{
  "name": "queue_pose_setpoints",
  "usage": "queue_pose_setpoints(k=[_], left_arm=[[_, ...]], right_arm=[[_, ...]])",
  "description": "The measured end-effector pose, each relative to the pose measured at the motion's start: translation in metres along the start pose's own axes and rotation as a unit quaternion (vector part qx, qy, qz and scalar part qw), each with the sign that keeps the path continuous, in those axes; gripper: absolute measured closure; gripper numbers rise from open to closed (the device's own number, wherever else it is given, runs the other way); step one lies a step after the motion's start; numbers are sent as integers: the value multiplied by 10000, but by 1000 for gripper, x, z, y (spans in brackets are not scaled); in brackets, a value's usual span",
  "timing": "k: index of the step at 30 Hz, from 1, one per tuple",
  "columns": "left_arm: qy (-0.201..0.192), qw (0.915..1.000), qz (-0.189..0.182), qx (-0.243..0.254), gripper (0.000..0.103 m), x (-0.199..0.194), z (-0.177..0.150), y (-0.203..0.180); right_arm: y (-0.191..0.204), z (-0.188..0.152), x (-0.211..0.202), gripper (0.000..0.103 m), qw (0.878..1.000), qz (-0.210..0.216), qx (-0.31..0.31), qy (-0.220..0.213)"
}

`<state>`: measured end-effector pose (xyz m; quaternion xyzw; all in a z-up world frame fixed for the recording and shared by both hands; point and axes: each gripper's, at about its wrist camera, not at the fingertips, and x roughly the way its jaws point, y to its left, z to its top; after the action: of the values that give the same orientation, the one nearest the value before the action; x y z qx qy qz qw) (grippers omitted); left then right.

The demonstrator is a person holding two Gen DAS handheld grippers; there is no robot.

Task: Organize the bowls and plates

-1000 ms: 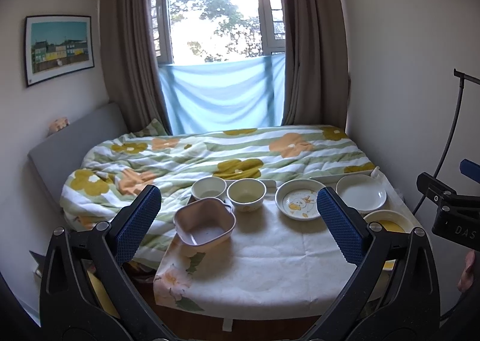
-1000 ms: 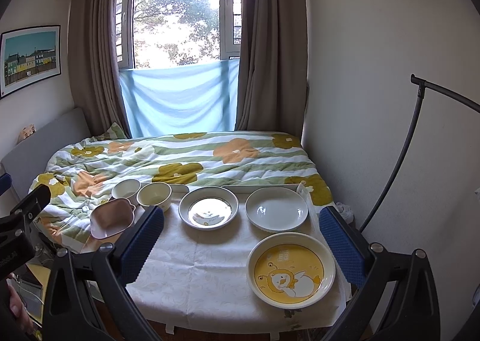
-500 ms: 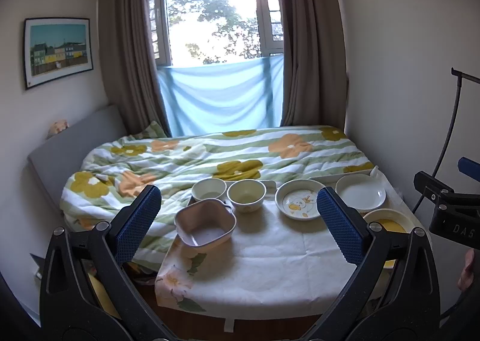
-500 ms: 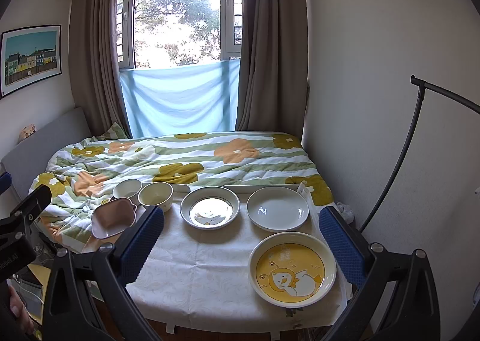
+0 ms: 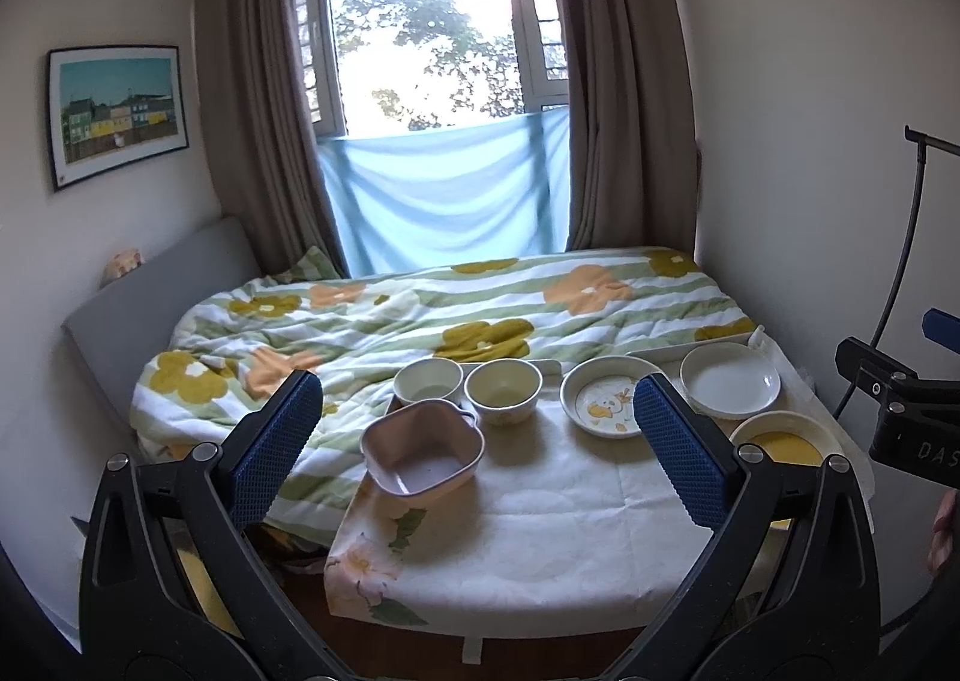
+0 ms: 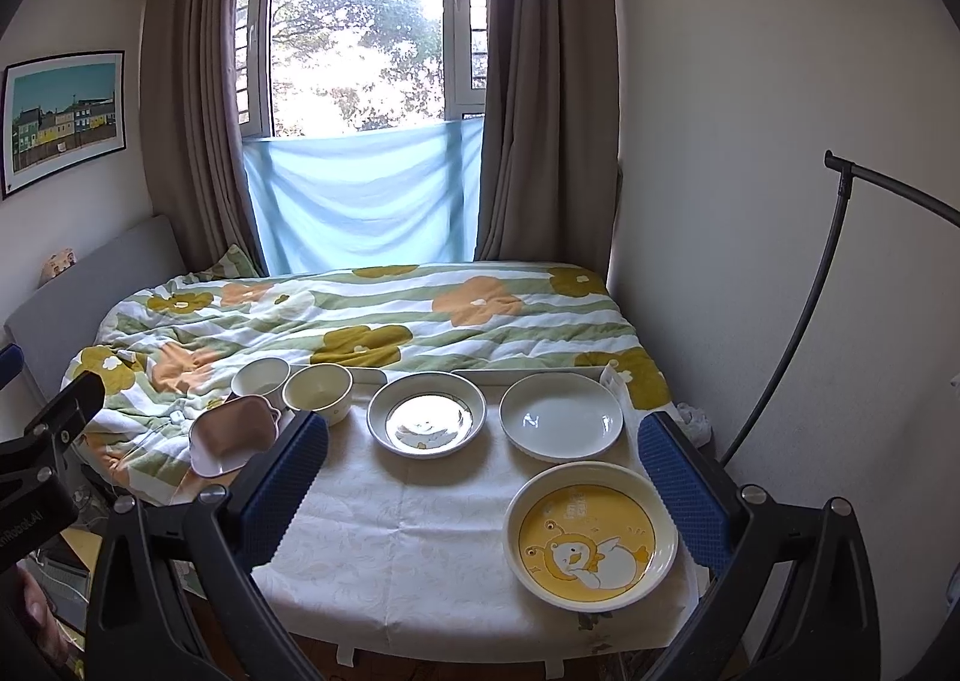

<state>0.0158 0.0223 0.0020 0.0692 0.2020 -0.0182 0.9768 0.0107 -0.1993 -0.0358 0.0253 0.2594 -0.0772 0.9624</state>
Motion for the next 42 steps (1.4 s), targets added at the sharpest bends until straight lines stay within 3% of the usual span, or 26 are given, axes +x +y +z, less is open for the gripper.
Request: queue_pose_setpoints(k=[6, 10, 18, 24, 28, 33, 34, 37, 42], left_arm=[[261, 9984, -437, 262, 0, 23, 0, -9], [646, 9928, -879, 487, 0, 52, -14, -29], [1606, 9646, -1926, 812, 0, 131, -44, -101], [2381, 9292, -2569, 1181, 0, 205, -71, -171], [3016, 8932, -3054, 1340, 0, 259, -91, -217], [3698, 8513, -3407, 1499, 3, 315, -117, -268], [3790, 8450, -3464, 1497, 7, 320, -120, -274], [4051, 8267, -3607, 1494, 20, 335, -128, -289], [4277, 8082, -3711, 1618, 48, 349, -141, -308]], right_arm=[[-20, -11, 4, 0, 9987, -169, 388, 275], [-43, -33, 11, 0, 9956, -414, 571, 615], [-109, -81, 44, 0, 9811, -719, 1169, 1361], [-164, -119, 93, 0, 9603, -727, 1765, 2035], [-193, -141, 125, 0, 9424, -510, 2211, 2458], [-219, -162, 166, 0, 9228, 260, 2720, 2715], [-222, -164, 172, 4, 9195, 359, 2798, 2737], [-231, -168, 189, 28, 9087, 652, 2981, 2847], [-237, -170, 206, 51, 9030, 702, 3007, 2986]])
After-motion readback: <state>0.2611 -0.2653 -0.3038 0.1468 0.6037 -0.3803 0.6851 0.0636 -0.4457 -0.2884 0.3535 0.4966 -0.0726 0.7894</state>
